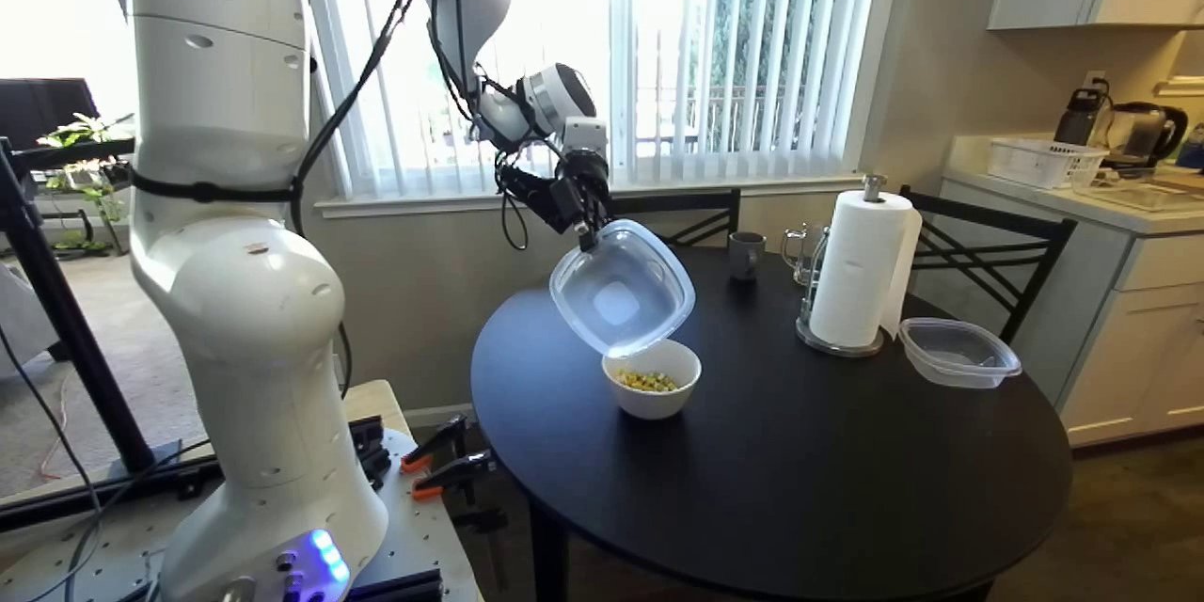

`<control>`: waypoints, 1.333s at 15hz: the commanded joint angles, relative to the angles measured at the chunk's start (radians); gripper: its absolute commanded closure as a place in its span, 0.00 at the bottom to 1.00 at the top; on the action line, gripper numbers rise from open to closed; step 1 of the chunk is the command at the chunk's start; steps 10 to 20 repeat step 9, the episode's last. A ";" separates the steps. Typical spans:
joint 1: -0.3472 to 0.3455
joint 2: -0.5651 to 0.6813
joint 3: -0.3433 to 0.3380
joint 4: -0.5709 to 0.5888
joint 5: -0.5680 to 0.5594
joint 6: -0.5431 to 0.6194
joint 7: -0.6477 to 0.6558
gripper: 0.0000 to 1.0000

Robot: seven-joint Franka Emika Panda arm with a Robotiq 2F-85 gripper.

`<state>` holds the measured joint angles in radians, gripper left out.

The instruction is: Pour the sweets from the left bowl to the right bowl

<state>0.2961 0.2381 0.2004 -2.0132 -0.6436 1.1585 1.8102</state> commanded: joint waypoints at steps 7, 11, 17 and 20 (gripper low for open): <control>0.032 0.108 0.005 0.113 -0.026 -0.084 -0.033 0.98; 0.034 0.117 0.005 0.122 -0.025 -0.076 -0.033 0.98; 0.034 0.117 0.005 0.122 -0.025 -0.076 -0.033 0.98; 0.034 0.117 0.005 0.122 -0.025 -0.076 -0.033 0.98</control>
